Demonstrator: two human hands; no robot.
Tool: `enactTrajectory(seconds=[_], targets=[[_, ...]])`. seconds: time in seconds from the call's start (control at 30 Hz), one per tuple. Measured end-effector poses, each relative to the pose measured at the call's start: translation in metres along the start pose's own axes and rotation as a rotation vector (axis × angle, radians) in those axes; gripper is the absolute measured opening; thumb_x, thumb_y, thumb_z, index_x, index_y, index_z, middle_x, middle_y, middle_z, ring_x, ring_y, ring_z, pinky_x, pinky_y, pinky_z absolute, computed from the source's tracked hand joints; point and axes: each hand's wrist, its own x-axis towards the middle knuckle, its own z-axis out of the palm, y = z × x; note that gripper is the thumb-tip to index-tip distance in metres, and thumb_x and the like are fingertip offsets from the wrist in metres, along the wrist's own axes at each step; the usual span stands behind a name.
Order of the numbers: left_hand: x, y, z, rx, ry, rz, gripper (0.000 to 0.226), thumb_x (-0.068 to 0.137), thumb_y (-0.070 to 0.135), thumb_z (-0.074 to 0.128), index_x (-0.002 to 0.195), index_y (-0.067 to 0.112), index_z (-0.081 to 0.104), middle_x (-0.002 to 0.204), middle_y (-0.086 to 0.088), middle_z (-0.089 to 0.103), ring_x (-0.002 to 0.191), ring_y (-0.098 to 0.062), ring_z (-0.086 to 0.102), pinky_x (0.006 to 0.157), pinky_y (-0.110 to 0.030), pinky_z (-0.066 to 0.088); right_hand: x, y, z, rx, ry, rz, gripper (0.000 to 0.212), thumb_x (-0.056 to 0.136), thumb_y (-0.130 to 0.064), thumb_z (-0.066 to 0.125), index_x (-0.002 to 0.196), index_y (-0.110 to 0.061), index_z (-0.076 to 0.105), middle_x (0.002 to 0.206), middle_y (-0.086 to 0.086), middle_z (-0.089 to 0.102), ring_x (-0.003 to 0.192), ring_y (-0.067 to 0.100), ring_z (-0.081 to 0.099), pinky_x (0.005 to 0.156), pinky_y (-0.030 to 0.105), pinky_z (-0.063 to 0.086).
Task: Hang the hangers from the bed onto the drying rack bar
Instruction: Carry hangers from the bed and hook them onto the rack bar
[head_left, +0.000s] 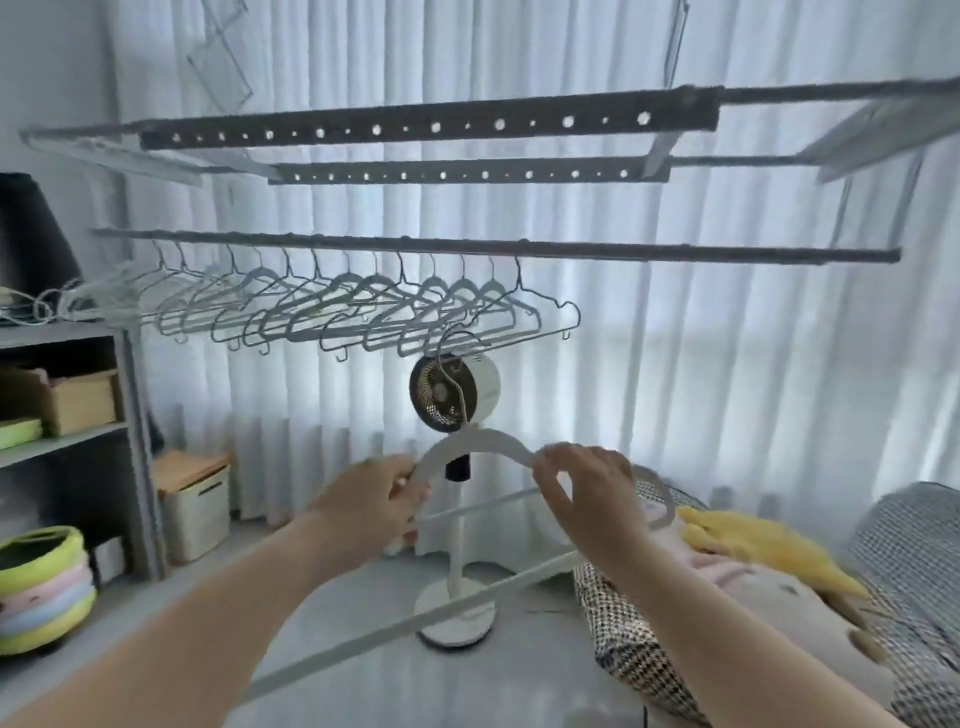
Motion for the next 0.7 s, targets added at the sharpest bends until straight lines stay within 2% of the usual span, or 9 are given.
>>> enactTrajectory(seconds=[0.13,0.23,0.3,0.37,0.53,0.6,0.7], targets=[[0.057,0.020,0.035,-0.005,-0.084,0.101,0.020,0.094,0.022,0.047,0.075,0.023,0.051,0.068,0.003,0.058,0.038,0.006,0.051,0.046,-0.017,0.037,0.015,0.051,-0.012,-0.003,-0.005,0.091,0.023,0.095,-0.022,0.044,0.108,-0.013,0.061,0.109,-0.004,0.065,0.107,0.017,0.054,0.082,0.022,0.028],[0.109,0.038,0.050,0.098,-0.103,0.166,0.016,0.095,0.027,0.045,0.088,0.017,0.056,0.081,-0.003,0.060,0.055,-0.007,0.048,0.055,-0.023,0.040,0.048,0.089,-0.016,-0.043,-0.029,0.154,0.024,0.096,-0.023,0.042,0.108,-0.014,0.061,0.108,-0.005,0.065,0.107,0.016,0.054,0.075,0.020,0.028],[0.146,0.050,0.050,0.186,-0.104,0.199,0.020,0.095,0.029,0.043,0.088,0.014,0.054,0.076,-0.001,0.055,0.054,-0.009,0.044,0.050,-0.020,0.037,0.080,0.111,-0.010,-0.039,-0.025,0.160,0.023,0.096,-0.025,0.042,0.104,-0.016,0.061,0.106,-0.005,0.066,0.107,0.017,0.054,0.080,0.022,0.034],[0.180,0.058,0.046,0.209,-0.120,0.216,0.022,0.096,0.029,0.042,0.080,0.015,0.050,0.071,0.001,0.050,0.051,-0.011,0.044,0.047,-0.019,0.038,0.111,0.127,0.001,-0.022,-0.015,0.186,0.020,0.095,-0.024,0.044,0.100,-0.017,0.062,0.104,-0.004,0.067,0.107,0.020,0.056,0.088,0.028,0.040],[0.267,0.062,0.047,0.306,-0.106,0.256,0.023,0.095,0.031,0.044,0.076,0.019,0.047,0.074,0.002,0.053,0.052,-0.007,0.043,0.049,-0.019,0.035,0.171,0.158,0.022,-0.039,0.021,0.206,0.024,0.094,-0.019,0.044,0.109,-0.015,0.062,0.108,-0.002,0.068,0.108,0.018,0.057,0.091,0.024,0.037],[0.297,0.061,0.052,0.283,-0.097,0.246,0.021,0.094,0.029,0.045,0.076,0.019,0.049,0.068,0.004,0.052,0.049,-0.008,0.044,0.050,-0.021,0.037,0.188,0.171,0.025,-0.054,0.047,0.214,0.027,0.094,-0.021,0.044,0.117,-0.017,0.059,0.113,-0.004,0.066,0.113,0.016,0.054,0.094,0.023,0.034],[0.332,0.062,0.059,0.269,-0.088,0.235,0.025,0.094,0.027,0.045,0.070,0.021,0.047,0.069,0.002,0.057,0.045,-0.012,0.050,0.046,-0.019,0.039,0.213,0.194,0.028,-0.112,0.066,0.220,0.034,0.094,-0.020,0.046,0.127,-0.017,0.051,0.126,-0.003,0.059,0.121,0.016,0.048,0.100,0.022,0.030]])
